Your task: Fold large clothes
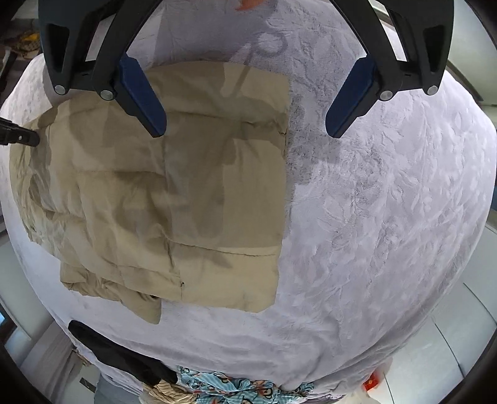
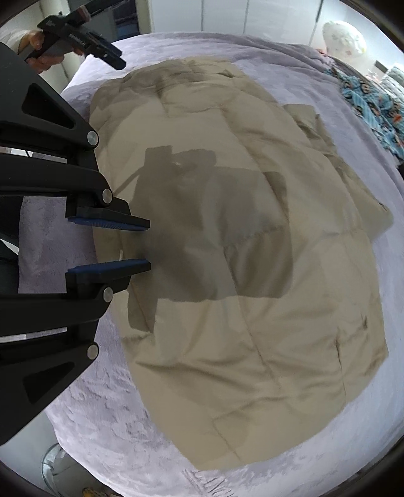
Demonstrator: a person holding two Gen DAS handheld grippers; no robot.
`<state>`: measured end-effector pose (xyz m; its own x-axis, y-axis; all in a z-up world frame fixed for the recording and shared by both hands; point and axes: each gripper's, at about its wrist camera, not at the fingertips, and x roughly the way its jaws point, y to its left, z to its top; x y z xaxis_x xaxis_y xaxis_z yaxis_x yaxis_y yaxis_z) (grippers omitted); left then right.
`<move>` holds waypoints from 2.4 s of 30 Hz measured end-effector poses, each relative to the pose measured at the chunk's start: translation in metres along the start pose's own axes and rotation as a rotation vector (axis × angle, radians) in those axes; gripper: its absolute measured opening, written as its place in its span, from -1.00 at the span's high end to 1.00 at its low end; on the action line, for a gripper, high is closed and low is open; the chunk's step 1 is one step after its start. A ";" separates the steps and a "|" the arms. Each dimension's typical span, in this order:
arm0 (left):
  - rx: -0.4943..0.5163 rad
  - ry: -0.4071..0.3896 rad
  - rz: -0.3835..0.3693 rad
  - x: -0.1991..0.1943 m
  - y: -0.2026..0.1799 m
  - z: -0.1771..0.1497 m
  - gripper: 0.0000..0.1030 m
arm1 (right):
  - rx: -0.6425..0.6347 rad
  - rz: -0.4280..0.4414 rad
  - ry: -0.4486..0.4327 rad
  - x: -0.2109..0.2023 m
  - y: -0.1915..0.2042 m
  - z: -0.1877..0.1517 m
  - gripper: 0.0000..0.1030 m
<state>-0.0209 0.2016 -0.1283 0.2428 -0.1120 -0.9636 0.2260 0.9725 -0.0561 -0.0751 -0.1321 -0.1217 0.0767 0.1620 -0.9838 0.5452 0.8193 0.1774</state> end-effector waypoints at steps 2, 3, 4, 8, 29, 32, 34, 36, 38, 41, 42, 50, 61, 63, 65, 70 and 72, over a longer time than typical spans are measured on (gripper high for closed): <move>-0.003 0.002 0.011 0.006 0.001 0.002 -0.99 | -0.017 -0.006 0.008 0.004 0.005 0.002 0.59; -0.002 0.005 0.014 0.008 0.000 0.003 -0.99 | -0.022 -0.006 0.011 0.006 0.008 0.004 0.58; 0.002 0.011 0.015 0.010 0.000 0.003 -0.99 | -0.029 -0.009 0.014 0.008 0.010 0.004 0.53; 0.012 0.034 0.014 0.018 -0.004 0.005 -0.99 | -0.037 0.015 0.017 0.011 0.014 0.005 -0.27; 0.043 0.076 -0.047 0.037 0.015 0.018 -0.99 | -0.030 0.167 0.047 0.031 0.033 0.012 -0.74; 0.062 0.044 -0.150 0.033 0.033 0.032 -0.99 | -0.048 0.151 0.057 0.034 0.036 0.014 -0.74; 0.064 0.049 -0.236 0.038 0.047 0.041 -0.99 | -0.062 0.137 0.060 0.036 0.038 0.013 -0.74; 0.054 0.095 -0.327 0.054 0.059 0.046 -0.99 | -0.074 0.126 0.063 0.037 0.039 0.013 -0.74; 0.054 0.148 -0.381 0.073 0.062 0.049 -0.99 | -0.082 0.116 0.065 0.039 0.041 0.013 -0.74; 0.082 0.207 -0.455 0.097 0.050 0.049 -0.99 | -0.086 0.106 0.066 0.042 0.041 0.014 -0.74; 0.097 0.219 -0.491 0.103 0.041 0.051 -0.99 | -0.087 0.103 0.067 0.043 0.041 0.014 -0.74; 0.134 0.251 -0.547 0.135 -0.013 0.063 -0.99 | -0.086 0.082 0.074 0.047 0.044 0.016 -0.75; 0.130 0.197 -0.646 0.086 -0.020 0.073 0.50 | -0.070 0.104 -0.142 -0.007 0.036 0.038 -0.19; 0.126 0.179 -0.635 0.067 -0.025 0.074 0.50 | -0.070 0.111 -0.159 -0.002 0.036 0.050 0.55; 0.131 0.156 -0.621 0.048 -0.034 0.075 0.51 | -0.069 0.154 -0.158 0.011 0.035 0.064 0.66; 0.137 0.100 -0.560 -0.011 -0.073 0.080 0.51 | -0.103 0.223 -0.122 0.058 0.046 0.090 0.72; 0.141 0.090 -0.533 -0.029 -0.097 0.081 0.51 | -0.108 0.250 -0.101 0.070 0.045 0.097 0.74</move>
<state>0.0264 0.0943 -0.0740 -0.0194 -0.5567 -0.8305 0.4210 0.7488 -0.5118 0.0358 -0.1379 -0.1848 0.2830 0.3149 -0.9059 0.4069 0.8159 0.4108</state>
